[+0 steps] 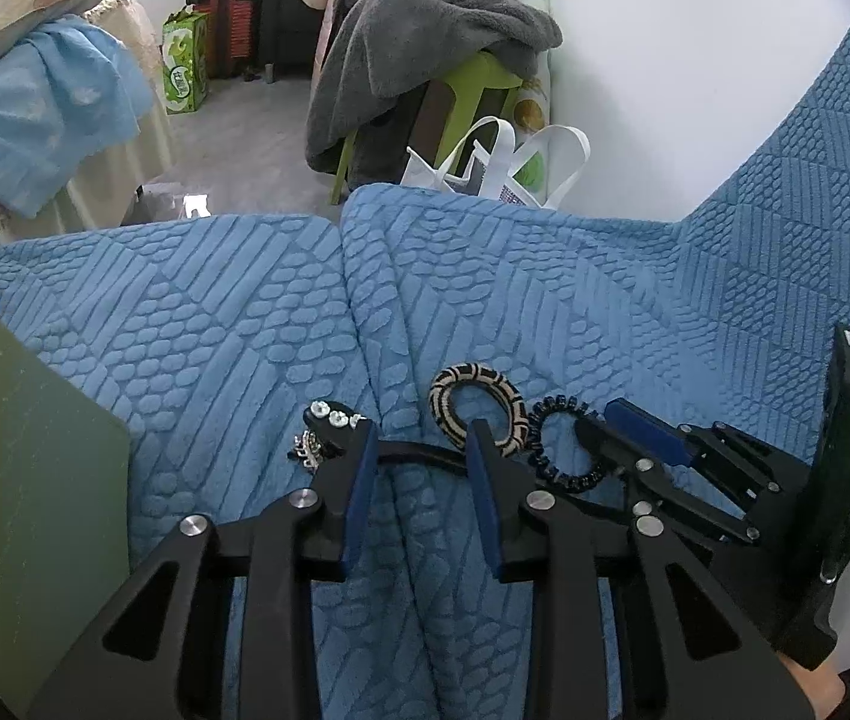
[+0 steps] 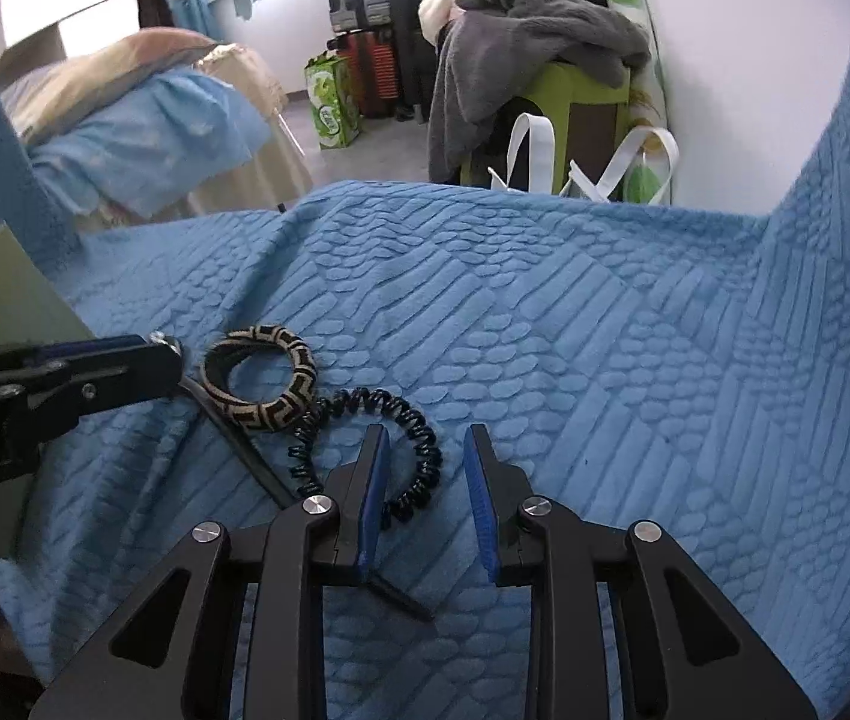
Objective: Organize jewelry
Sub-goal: 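Grasp the patterned bangle with the left tool while the right tool grasps the black coiled hair tie, then carry the bangle and hair tie with both tools over the box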
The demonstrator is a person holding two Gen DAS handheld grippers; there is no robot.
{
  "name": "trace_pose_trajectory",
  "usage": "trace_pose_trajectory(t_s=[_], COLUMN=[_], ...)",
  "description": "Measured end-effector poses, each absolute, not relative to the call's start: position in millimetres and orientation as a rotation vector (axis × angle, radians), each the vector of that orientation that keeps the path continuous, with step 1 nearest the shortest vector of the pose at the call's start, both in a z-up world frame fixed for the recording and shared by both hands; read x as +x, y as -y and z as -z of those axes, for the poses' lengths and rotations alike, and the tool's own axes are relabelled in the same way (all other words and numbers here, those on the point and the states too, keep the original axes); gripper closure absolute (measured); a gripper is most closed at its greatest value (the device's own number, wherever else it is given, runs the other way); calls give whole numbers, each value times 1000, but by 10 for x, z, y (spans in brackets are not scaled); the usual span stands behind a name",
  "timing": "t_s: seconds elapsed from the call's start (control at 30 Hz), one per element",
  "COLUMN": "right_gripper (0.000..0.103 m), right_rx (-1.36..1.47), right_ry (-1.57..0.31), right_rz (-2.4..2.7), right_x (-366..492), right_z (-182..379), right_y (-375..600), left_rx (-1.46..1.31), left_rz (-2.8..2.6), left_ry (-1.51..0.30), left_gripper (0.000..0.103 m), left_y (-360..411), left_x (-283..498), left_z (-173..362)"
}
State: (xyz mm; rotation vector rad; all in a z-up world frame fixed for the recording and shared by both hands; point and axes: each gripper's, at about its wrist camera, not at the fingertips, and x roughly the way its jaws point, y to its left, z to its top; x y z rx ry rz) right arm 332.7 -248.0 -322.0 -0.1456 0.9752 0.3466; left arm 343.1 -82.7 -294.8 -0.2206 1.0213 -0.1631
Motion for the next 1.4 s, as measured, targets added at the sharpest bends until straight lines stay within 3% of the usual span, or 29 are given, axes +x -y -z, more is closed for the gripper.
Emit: trace_pose_trajectory(t_s=[0.1,0.73,0.83,0.87,1.4], right_gripper=[96,96,96,96,96], right_rx=[-113,-49,-46,-47,-36], right_ry=[-986,-945,-939,-937,-844], right_rz=[-341,-281,-277,-276,-294], right_x=[3356,3333,3311,3307,3095], right_z=[3226,2974,2916,2893,2063], right_y=[2529,2682,2696,2698,2489], left_rx=[-221,-205,-207,-216,-241], left_rz=[167,186,173,174,204], left_ry=[-1019,-1069,-1073,-1072,-893], left_gripper=[72,72,96,96,97], left_y=[818,1045,1057,1047,726], left_x=[3447,3668,3655,3645,3241], left_z=[2956,3109,3119,3108,2093])
